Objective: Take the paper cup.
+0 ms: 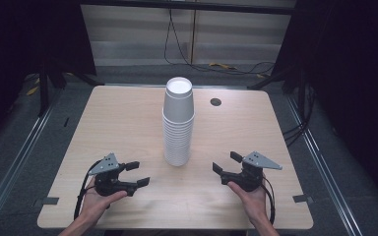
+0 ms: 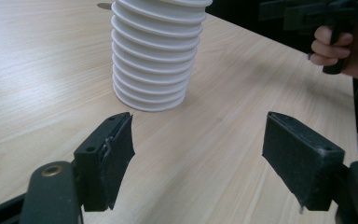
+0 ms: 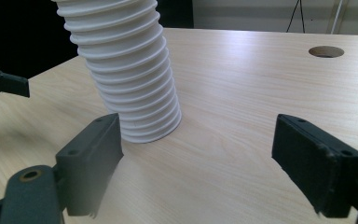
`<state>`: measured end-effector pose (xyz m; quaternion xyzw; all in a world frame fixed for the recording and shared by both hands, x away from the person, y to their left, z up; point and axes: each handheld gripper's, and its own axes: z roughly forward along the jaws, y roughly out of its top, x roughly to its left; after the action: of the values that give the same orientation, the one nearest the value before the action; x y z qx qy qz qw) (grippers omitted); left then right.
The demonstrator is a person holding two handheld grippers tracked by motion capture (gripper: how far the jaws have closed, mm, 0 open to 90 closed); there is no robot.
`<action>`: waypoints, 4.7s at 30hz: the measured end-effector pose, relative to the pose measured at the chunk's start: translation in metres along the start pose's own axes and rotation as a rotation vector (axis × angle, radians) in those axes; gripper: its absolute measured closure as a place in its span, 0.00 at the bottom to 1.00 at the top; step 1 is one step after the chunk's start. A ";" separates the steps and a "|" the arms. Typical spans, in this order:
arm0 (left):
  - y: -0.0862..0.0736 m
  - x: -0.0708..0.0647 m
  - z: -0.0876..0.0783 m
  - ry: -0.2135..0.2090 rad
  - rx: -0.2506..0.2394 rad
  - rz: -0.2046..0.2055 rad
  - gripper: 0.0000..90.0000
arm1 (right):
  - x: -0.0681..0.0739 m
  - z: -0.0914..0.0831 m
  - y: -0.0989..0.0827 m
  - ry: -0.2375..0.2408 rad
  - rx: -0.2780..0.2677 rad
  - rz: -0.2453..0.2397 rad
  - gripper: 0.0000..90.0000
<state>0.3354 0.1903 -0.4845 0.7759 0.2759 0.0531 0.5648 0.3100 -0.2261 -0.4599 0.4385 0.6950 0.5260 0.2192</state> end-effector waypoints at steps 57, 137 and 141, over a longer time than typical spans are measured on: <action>-0.003 -0.006 0.007 -0.016 0.123 0.059 0.26 | 0.043 0.017 0.124 0.202 -0.036 -0.171 0.18; -0.004 -0.006 0.009 -0.018 0.136 0.072 0.26 | 0.067 0.086 0.231 0.311 0.120 -0.260 0.23; -0.004 -0.006 0.009 -0.020 0.140 0.074 0.26 | 0.068 0.087 0.231 0.308 0.117 -0.264 0.23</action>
<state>0.3320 0.1806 -0.4900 0.8238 0.2444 0.0467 0.5094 0.4288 -0.1079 -0.2659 0.2698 0.8012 0.5122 0.1514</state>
